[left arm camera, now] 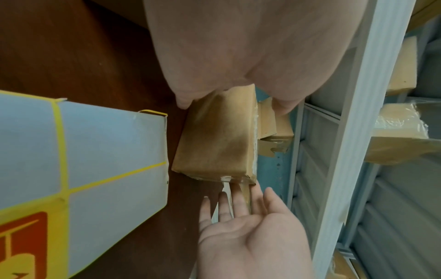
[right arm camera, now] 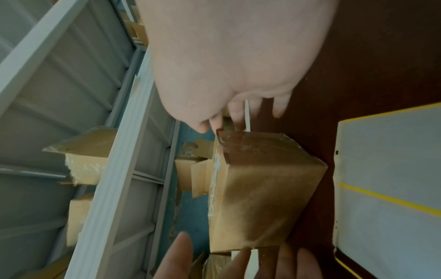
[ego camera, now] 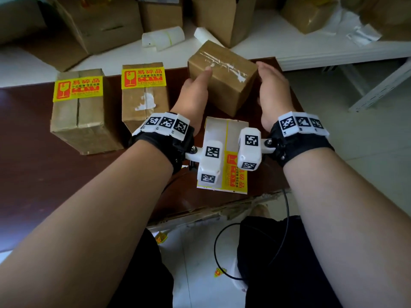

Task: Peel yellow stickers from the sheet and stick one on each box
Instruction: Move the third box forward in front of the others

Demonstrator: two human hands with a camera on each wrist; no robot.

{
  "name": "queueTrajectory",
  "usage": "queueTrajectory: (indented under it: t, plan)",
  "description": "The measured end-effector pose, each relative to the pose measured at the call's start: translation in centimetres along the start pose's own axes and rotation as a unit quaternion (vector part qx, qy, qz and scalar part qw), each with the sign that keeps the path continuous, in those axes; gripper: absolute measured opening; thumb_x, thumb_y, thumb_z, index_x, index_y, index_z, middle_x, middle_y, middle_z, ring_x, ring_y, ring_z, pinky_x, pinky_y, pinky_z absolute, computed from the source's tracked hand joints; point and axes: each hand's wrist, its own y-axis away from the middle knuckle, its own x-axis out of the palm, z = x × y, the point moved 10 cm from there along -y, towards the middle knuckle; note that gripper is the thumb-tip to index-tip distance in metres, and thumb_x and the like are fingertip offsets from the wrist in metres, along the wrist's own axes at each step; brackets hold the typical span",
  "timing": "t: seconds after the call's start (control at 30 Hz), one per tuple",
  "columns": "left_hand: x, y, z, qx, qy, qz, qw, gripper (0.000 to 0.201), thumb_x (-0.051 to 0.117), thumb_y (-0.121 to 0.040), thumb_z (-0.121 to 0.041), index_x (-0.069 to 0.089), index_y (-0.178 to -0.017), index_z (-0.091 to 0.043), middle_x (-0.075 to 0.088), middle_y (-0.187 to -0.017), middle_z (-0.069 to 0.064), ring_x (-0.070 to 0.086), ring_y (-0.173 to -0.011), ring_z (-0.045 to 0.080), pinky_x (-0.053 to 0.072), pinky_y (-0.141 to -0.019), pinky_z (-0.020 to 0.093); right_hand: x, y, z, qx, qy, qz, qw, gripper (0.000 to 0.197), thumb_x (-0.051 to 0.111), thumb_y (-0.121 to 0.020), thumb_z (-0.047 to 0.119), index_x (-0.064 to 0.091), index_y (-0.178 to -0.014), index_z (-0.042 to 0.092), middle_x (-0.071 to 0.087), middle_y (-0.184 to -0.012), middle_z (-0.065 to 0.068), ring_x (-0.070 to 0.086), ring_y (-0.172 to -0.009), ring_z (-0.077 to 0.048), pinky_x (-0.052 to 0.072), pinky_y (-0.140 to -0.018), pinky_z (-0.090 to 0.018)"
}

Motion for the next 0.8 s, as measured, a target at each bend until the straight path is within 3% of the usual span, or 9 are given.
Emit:
queueTrajectory:
  t: [0.1,0.2,0.3,0.4,0.53,0.6,0.67,0.73,0.8]
  plan:
    - [0.8,0.6,0.2,-0.012,0.015,0.019,1.000,0.059,0.058,-0.107,-0.046,0.046,-0.155,-0.015,0.069,-0.127,-0.002,0.065,-0.103,0.010,0.046,-0.098,0.031,0.6,0.4,0.0,0.015,0.011,0.016,1.000,0.025,0.057,-0.114,0.034,0.074,-0.130,0.024,0.072,-0.118,0.012,0.065,-0.109,-0.002,0.050,-0.109,-0.033]
    - [1.7,1.8,-0.1,0.009,-0.016,0.045,0.999,0.050,0.061,-0.102,-0.048,0.064,-0.139,-0.014,0.081,-0.116,0.002,0.079,-0.102,0.020,0.060,-0.087,0.035,0.9,1.3,0.1,0.016,0.004,0.025,1.000,0.026,0.064,-0.110,0.041,0.078,-0.098,0.022,0.079,-0.101,0.005,0.075,-0.103,-0.017,0.058,-0.095,-0.033]
    - [1.8,3.8,-1.2,0.054,-0.050,0.052,0.996,0.033,0.060,-0.105,-0.040,0.070,-0.128,-0.018,0.081,-0.111,-0.001,0.079,-0.097,0.009,0.059,-0.076,0.024,0.6,2.3,0.8,-0.023,-0.001,0.023,0.999,0.040,0.074,-0.099,0.043,0.079,-0.105,0.003,0.078,-0.103,0.003,0.073,-0.098,-0.017,0.058,-0.096,-0.039]
    - [1.4,5.8,-2.6,0.096,-0.067,0.054,0.992,0.011,0.059,-0.109,-0.029,0.069,-0.112,-0.028,0.078,-0.104,-0.011,0.073,-0.083,-0.010,0.052,-0.061,0.007,-0.3,4.4,2.6,-0.052,-0.007,0.008,0.999,0.025,0.075,-0.104,0.031,0.081,-0.125,0.017,0.081,-0.123,0.003,0.075,-0.118,-0.013,0.057,-0.107,-0.034]
    - [-0.1,8.2,-4.6,0.157,-0.066,0.033,0.985,0.031,0.064,-0.105,-0.030,0.066,-0.131,-0.015,0.078,-0.119,0.002,0.076,-0.098,0.008,0.057,-0.072,0.018,-0.8,7.7,4.5,-0.083,-0.048,0.012,0.995,0.030,0.079,-0.100,0.027,0.080,-0.127,0.016,0.082,-0.122,0.000,0.078,-0.115,-0.015,0.062,-0.105,-0.036]
    - [-1.6,9.2,-4.7,0.161,-0.062,0.005,0.985,0.040,0.067,-0.098,-0.039,0.064,-0.130,-0.014,0.076,-0.118,0.004,0.075,-0.100,0.014,0.062,-0.080,0.030,-0.5,9.6,4.6,-0.085,-0.059,0.024,0.994,0.037,0.081,-0.094,0.031,0.078,-0.127,0.013,0.082,-0.120,-0.006,0.079,-0.112,-0.020,0.063,-0.100,-0.038]
    - [-3.3,10.0,-4.4,0.145,-0.089,-0.023,0.985,0.043,0.065,-0.094,-0.049,0.065,-0.123,-0.017,0.075,-0.113,0.005,0.074,-0.101,0.021,0.063,-0.088,0.043,-0.1,11.6,4.2,-0.076,-0.040,0.039,0.996,0.035,0.082,-0.097,0.029,0.075,-0.127,0.012,0.082,-0.117,-0.006,0.081,-0.105,-0.017,0.065,-0.089,-0.033]
    - [-4.8,10.8,-3.7,0.117,-0.133,-0.033,0.984,0.042,0.063,-0.095,-0.055,0.061,-0.114,-0.018,0.073,-0.105,0.003,0.072,-0.095,0.022,0.060,-0.080,0.040,0.6,13.4,3.2,-0.060,-0.014,0.058,0.996,0.032,0.080,-0.101,0.024,0.073,-0.129,0.010,0.081,-0.111,-0.004,0.080,-0.091,-0.008,0.062,-0.075,-0.025]
    - [-6.2,11.9,-2.7,0.079,-0.179,-0.033,0.980,0.047,0.061,-0.101,-0.057,0.056,-0.119,-0.014,0.071,-0.109,0.004,0.072,-0.097,0.020,0.057,-0.075,0.033,1.4,15.1,2.1,-0.041,0.015,0.077,0.996,0.033,0.080,-0.101,0.024,0.072,-0.130,0.011,0.081,-0.110,-0.003,0.078,-0.085,-0.005,0.059,-0.068,-0.022]
